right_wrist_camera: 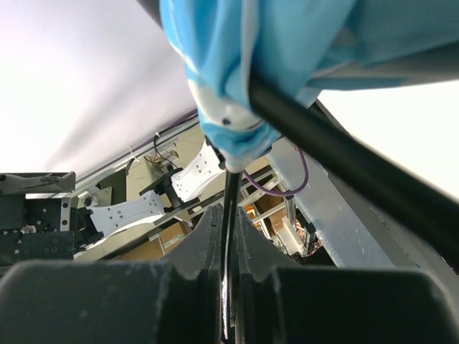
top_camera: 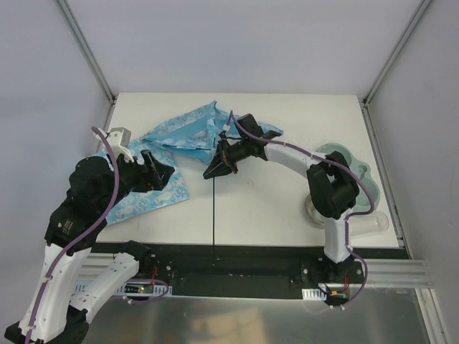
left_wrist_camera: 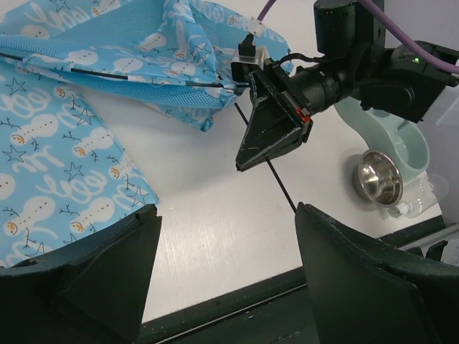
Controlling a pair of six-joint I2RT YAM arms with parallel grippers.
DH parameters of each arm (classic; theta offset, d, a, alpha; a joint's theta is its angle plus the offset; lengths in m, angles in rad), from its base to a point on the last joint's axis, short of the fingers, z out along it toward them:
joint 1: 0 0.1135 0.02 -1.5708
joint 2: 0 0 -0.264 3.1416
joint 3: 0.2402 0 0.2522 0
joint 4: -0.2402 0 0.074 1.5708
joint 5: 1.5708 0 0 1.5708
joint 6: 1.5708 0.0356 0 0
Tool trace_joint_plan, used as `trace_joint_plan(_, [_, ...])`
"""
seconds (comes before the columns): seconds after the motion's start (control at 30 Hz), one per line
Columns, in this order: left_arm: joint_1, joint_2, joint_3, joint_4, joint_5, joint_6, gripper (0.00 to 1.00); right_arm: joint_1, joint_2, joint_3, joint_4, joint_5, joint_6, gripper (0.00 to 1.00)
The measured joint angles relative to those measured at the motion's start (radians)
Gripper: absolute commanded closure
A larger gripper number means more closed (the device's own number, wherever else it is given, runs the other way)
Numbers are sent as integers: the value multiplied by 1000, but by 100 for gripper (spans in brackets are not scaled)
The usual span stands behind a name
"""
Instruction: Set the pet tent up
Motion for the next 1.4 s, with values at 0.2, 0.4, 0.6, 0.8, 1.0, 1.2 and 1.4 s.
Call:
trace_joint_plan(0.2, [0, 24, 0, 1, 0, 1, 22, -30, 71, 50, 5, -25, 18, 100])
trace_joint_plan(0.4, [0, 55, 4, 6, 0, 4, 22, -57, 117, 66, 92, -50, 104, 100])
trace_joint_plan(0.6, [0, 87, 22, 26, 0, 13, 22, -80, 161, 89, 239, -84, 229, 100])
trace_joint_plan(0.8, [0, 119, 37, 48, 1, 30, 22, -106, 208, 133, 331, -105, 307, 100])
trace_joint_plan(1.0, [0, 143, 38, 61, 20, 32, 22, -120, 219, 205, 262, -121, 284, 100])
trace_joint_plan(1.2, [0, 157, 38, 82, 36, 32, 22, -122, 238, 418, -74, -36, 71, 100])
trace_joint_plan(1.4, [0, 161, 25, 116, 90, 31, 21, -124, 247, 533, -332, 94, -119, 100])
